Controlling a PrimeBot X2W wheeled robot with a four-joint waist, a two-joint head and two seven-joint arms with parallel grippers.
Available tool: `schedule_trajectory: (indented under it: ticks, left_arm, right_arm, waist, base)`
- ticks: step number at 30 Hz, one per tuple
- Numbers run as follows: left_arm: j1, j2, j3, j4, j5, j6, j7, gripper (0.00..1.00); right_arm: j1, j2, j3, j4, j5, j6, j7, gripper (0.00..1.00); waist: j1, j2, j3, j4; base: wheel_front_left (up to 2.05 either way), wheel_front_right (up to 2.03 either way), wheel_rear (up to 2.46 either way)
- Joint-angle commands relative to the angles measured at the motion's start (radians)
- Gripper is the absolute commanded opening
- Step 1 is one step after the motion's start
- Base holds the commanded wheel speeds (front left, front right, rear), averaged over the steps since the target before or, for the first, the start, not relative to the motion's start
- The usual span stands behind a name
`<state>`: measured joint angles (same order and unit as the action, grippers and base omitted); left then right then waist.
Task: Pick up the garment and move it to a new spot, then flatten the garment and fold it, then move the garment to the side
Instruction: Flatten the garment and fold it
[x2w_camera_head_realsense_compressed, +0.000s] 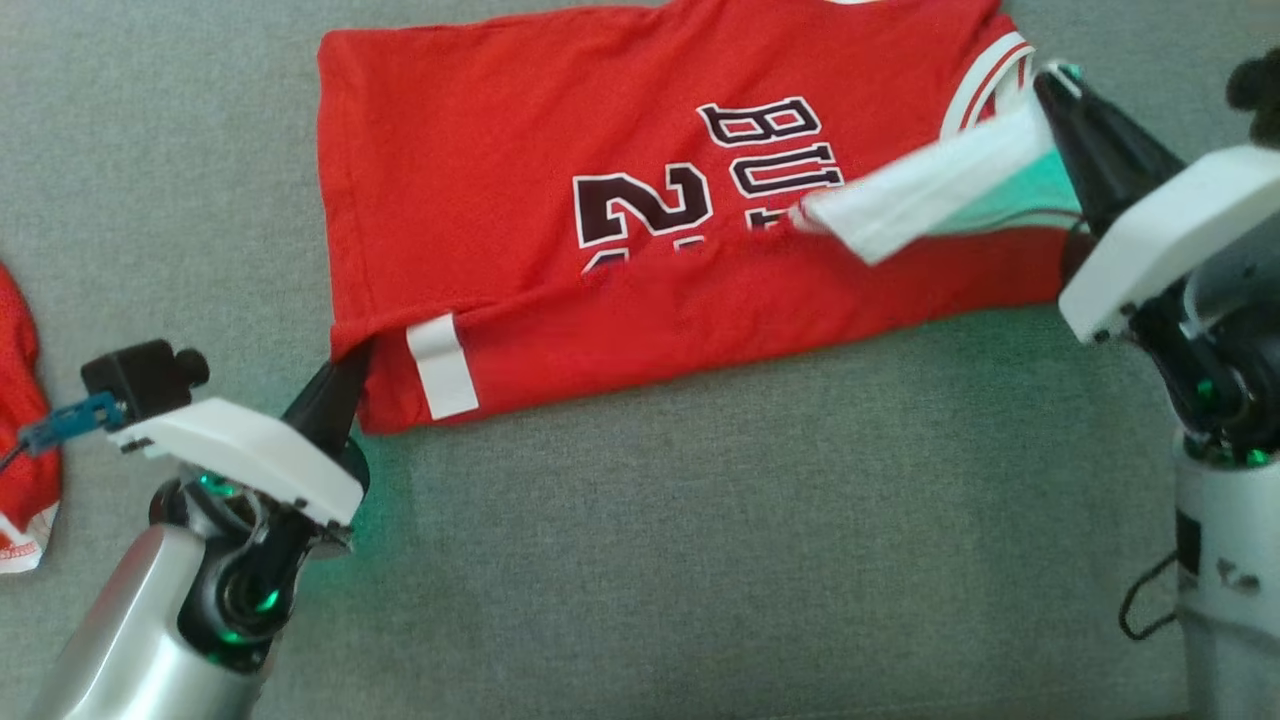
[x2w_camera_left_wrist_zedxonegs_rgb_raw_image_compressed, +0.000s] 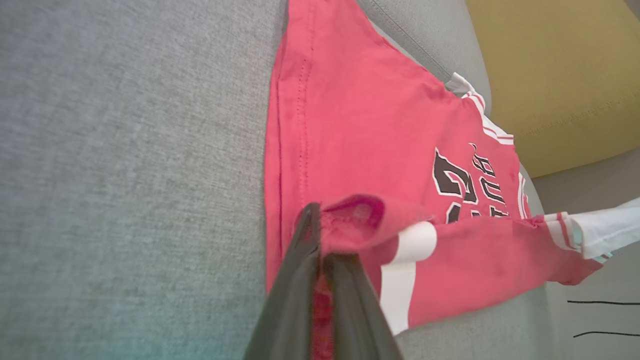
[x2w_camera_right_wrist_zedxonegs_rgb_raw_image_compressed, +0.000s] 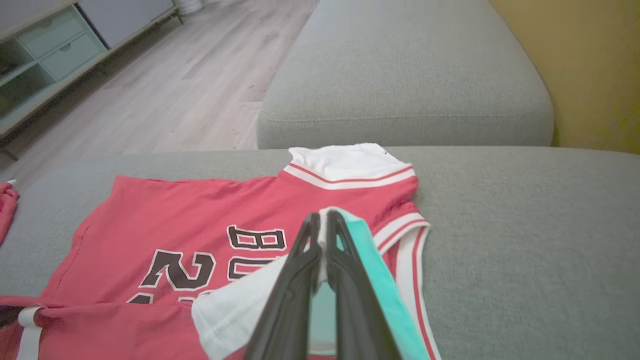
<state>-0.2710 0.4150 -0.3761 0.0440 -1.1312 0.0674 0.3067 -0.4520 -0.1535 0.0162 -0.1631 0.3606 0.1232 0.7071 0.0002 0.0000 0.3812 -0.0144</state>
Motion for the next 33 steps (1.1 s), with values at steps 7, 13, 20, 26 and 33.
schedule_trajectory:
  ticks: [7,13,20,26,33]
  left_arm:
    - [-0.071,-0.002,0.047,0.029,0.005,-0.014,-0.028,1.00]
    - [-0.060,-0.002,0.047,0.050,0.050,-0.038,-0.100,1.00]
    - [0.027,0.008,0.019,0.048,0.188,-0.033,-0.256,1.00]
    - [0.057,-0.009,-0.033,0.081,0.288,-0.004,-0.329,1.00]
    - [0.006,-0.038,-0.092,0.201,0.382,0.026,-0.366,1.00]
  right_arm:
    - [-0.091,-0.009,0.046,0.058,0.005,0.008,-0.143,1.00]
    - [-0.102,-0.020,0.058,0.108,0.004,0.008,-0.297,1.00]
    - [-0.007,-0.005,0.015,0.105,0.012,0.008,-0.343,1.00]
    - [0.100,0.034,-0.047,0.061,-0.016,0.008,-0.343,1.00]
    - [0.157,0.079,-0.073,0.073,-0.040,0.008,-0.363,1.00]
  waist:
    - [-0.0002,0.0000,0.011,0.007]
    - [-0.0002,0.0000,-0.019,0.018]
    - [-0.0002,0.0000,-0.075,0.024]
    - [-0.0002,0.0000,-0.088,0.015]
    - [-0.0002,0.0000,-0.070,-0.013]
  base:
    - [0.00,0.00,0.00]
    - [0.00,0.00,0.00]
    - [0.00,0.00,0.00]
    - [0.00,0.00,0.00]
    - [0.00,0.00,0.00]
